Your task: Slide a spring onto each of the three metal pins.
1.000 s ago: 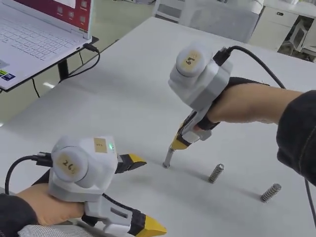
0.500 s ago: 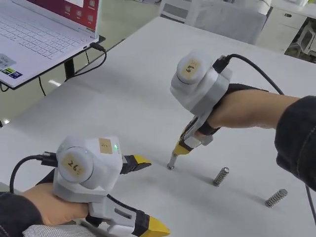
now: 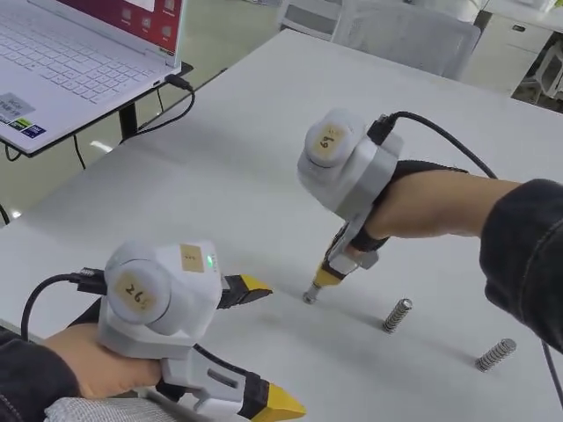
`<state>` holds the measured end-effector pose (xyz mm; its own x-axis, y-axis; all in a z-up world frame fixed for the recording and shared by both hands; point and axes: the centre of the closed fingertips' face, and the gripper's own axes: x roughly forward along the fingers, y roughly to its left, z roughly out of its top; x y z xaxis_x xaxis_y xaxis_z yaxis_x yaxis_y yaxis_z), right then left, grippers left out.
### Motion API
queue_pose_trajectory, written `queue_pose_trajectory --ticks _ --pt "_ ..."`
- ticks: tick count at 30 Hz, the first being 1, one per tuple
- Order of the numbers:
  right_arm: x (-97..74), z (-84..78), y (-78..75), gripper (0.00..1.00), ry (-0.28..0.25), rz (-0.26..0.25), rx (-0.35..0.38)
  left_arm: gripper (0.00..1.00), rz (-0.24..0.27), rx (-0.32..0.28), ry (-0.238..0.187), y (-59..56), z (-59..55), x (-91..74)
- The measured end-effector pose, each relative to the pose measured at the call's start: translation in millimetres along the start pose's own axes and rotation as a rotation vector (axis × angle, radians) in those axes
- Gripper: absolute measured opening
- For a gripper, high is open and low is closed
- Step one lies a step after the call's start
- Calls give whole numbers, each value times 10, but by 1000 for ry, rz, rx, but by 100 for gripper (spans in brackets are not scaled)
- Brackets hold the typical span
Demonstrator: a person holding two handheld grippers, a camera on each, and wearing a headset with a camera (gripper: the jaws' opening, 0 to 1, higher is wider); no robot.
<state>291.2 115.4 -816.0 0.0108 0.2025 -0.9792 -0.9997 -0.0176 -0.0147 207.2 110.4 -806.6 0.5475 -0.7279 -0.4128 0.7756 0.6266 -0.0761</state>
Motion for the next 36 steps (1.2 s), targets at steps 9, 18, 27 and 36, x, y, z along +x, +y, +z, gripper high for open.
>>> queue_pose_trajectory --ticks 9,18,27,36 --pt "105 -39 22 9 24 12 8 76 1 0 -3 -9 10 -3" --pt "221 -98 34 9 36 21 20 76 1 0 -2 -11 10 -3" --pt "250 -100 9 9 30 14 32 76 -1 -1 0 -24 9 3" --pt "247 -113 42 10 24 18 16 75 -1 0 1 -27 11 3"
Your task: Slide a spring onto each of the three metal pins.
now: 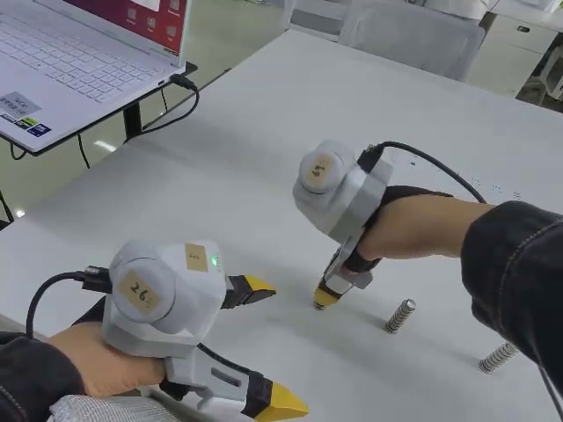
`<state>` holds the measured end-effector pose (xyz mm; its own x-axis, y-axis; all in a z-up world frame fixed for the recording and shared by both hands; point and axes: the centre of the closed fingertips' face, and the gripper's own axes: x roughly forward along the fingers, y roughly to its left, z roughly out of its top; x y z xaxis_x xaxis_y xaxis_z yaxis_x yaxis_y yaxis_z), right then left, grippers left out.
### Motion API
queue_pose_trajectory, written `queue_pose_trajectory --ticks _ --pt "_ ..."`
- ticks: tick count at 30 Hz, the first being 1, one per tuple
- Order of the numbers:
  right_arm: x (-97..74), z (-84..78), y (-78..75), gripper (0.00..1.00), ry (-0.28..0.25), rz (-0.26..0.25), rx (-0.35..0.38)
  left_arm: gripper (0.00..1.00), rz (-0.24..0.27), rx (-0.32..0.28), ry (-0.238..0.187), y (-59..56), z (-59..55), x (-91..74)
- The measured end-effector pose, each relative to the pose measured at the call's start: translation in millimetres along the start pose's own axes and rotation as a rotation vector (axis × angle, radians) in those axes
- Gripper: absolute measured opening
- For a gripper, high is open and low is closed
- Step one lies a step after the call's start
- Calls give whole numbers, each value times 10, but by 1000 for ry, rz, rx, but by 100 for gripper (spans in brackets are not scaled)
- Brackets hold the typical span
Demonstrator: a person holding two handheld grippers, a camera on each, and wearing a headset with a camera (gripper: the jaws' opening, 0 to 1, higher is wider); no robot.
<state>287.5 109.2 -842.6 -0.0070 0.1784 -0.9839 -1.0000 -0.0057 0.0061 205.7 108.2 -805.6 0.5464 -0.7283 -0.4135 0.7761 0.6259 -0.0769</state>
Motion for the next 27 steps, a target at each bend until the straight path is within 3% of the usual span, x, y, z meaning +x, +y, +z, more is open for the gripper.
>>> queue_pose_trajectory --ticks 10,18,27 --pt "-32 -3 72 15 -20 5 -15 75 -3 1 5 -8 -3 2" --pt "-42 -44 -23 20 -26 -7 -15 75 -8 4 10 -11 -8 4" --pt "-109 -114 15 20 -59 -12 20 75 -16 7 18 -21 -19 10"
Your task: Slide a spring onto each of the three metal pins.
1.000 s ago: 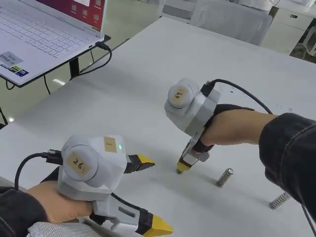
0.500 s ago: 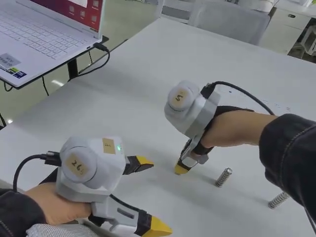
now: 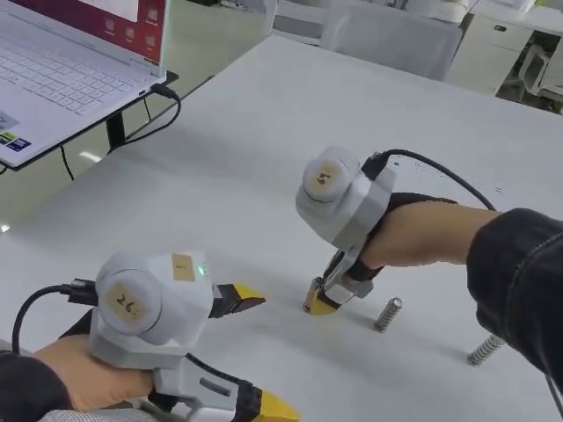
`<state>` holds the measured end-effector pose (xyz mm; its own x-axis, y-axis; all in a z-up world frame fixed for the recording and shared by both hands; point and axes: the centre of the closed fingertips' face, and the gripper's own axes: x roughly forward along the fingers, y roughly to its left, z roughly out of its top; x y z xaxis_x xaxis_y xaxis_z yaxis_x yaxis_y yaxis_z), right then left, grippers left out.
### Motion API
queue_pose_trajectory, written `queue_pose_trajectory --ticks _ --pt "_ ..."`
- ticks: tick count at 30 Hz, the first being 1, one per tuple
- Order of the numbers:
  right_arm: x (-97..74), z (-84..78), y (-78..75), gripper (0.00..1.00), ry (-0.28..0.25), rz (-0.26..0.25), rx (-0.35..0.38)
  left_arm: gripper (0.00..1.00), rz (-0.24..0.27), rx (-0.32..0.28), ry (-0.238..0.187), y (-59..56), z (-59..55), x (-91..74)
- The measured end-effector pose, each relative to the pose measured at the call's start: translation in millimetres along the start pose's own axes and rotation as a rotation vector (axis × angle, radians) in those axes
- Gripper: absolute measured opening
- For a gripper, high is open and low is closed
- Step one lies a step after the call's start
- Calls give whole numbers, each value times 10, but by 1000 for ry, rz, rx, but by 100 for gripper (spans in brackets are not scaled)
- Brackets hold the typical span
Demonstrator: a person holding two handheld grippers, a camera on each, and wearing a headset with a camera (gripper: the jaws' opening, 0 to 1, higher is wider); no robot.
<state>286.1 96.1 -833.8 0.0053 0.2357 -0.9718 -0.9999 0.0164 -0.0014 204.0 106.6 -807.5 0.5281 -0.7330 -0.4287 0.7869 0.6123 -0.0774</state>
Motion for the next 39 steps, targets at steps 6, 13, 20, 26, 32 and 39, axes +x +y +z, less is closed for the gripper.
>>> queue_pose_trajectory --ticks 6,13,20,26,32,39 --pt "-46 -40 40 20 -31 -8 23 76 -1 2 7 -7 -5 0" --pt "-93 -76 125 20 -78 -14 50 76 -2 -1 12 -11 -17 -2" --pt "-200 -100 216 19 -166 -29 99 75 -8 -6 19 -25 -35 0" --pt "-243 -170 305 20 -219 -33 152 75 -15 -5 29 -39 -53 3" --pt "-312 -161 412 20 -304 -38 215 75 -20 -2 33 -51 -62 0" --pt "-370 -286 511 20 -363 -53 272 75 -29 -1 44 -71 -85 5"
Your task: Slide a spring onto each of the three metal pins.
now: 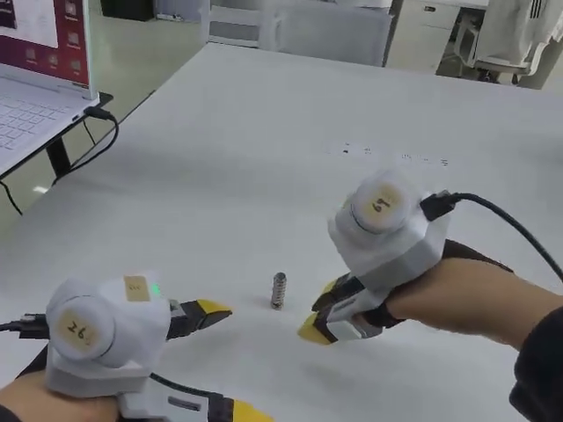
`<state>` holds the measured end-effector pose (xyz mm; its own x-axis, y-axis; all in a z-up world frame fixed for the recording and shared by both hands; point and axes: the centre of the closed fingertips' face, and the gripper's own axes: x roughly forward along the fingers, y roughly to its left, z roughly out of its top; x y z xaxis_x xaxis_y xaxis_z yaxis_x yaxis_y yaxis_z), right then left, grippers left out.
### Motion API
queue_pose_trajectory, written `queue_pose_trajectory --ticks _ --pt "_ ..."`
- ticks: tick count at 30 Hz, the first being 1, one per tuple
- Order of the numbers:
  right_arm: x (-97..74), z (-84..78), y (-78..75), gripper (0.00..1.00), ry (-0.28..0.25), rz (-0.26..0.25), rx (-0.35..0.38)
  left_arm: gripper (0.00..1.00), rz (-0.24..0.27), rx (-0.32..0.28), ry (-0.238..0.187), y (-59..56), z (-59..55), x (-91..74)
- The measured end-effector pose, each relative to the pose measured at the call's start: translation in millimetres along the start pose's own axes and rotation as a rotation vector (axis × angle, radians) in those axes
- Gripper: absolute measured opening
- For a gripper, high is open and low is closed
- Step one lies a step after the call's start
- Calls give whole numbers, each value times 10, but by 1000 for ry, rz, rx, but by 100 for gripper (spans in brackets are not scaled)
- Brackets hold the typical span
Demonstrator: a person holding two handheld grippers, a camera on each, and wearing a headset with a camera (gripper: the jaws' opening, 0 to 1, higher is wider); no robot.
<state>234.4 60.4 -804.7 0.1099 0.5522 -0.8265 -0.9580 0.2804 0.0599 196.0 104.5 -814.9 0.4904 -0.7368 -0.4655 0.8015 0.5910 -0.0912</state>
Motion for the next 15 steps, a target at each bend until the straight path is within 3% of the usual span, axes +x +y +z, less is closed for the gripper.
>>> queue_pose_trajectory --ticks 15 --pt "-259 -281 59 19 -103 -39 77 75 1 -15 3 -1 -18 -3"
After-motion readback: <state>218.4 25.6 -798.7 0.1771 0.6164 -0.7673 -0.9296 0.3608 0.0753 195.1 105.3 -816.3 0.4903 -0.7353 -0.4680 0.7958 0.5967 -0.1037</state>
